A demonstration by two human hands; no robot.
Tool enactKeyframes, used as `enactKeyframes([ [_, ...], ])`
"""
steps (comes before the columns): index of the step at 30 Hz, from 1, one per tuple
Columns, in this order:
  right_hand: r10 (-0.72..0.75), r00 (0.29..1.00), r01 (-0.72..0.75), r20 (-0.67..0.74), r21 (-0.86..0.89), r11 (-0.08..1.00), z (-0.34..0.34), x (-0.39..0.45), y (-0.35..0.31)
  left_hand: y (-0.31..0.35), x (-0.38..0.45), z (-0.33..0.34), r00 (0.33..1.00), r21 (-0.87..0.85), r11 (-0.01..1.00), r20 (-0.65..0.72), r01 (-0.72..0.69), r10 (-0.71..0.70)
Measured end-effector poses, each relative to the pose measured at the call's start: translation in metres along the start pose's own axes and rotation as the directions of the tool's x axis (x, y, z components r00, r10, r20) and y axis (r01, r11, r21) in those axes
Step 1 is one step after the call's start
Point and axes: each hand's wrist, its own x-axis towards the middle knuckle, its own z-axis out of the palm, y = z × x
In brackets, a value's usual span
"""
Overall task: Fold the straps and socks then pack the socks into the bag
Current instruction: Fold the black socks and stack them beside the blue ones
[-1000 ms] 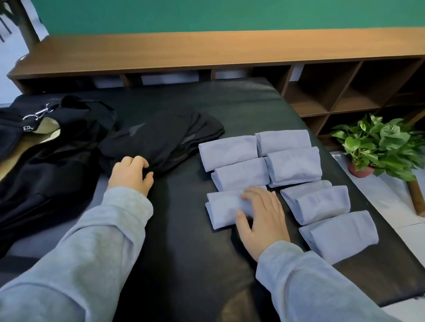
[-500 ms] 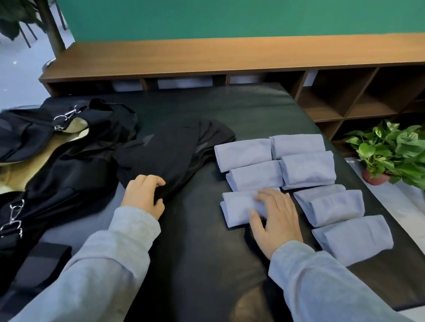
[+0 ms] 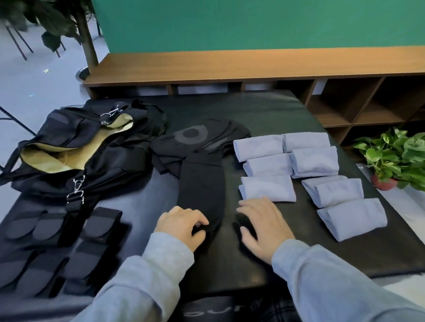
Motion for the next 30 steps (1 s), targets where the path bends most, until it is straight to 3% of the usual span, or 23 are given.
enactKeyframes([
  [4, -0.068, 0.983, 0.055, 0.171, 0.081, 0.995, 0.012, -0.020, -0.048, 0.007, -0.026, 0.011, 0.999, 0.069, 0.997, 0.011, -0.031, 0.031],
  [7, -0.033, 0.976, -0.003, 0.217, 0.165, 0.986, 0.020, -0.028, -0.066, 0.005, -0.046, 0.024, 0.999, -0.041, 0.999, 0.020, -0.029, 0.030],
  [10, 0.042, 0.979, -0.092, 0.199, 0.252, 0.963, 0.019, -0.032, -0.070, -0.006, -0.064, 0.034, 0.999, -0.170, 0.985, -0.025, -0.037, 0.033],
  [15, 0.233, 0.959, -0.271, 0.164, 0.276, 0.922, 0.014, -0.038, -0.071, -0.024, -0.076, 0.040, 0.996, -0.216, 0.975, -0.091, -0.045, 0.026],
  [19, 0.297, 0.939, -0.337, 0.175, 0.277, 0.900, 0.011, -0.035, -0.073, -0.027, -0.071, 0.042, 0.991, -0.264, 0.964, -0.122, 0.024, -0.059],
  [23, 0.350, 0.915, -0.390, 0.200, 0.222, 0.894, 0.009, -0.026, -0.073, -0.028, -0.062, 0.042, 0.987, -0.424, 0.904, -0.111, 0.057, -0.114],
  [30, 0.473, 0.857, -0.512, 0.204, 0.238, 0.825, 0.010, -0.006, -0.064, -0.028, -0.047, 0.036, 0.953, -0.362, 0.900, -0.082, 0.243, -0.290],
])
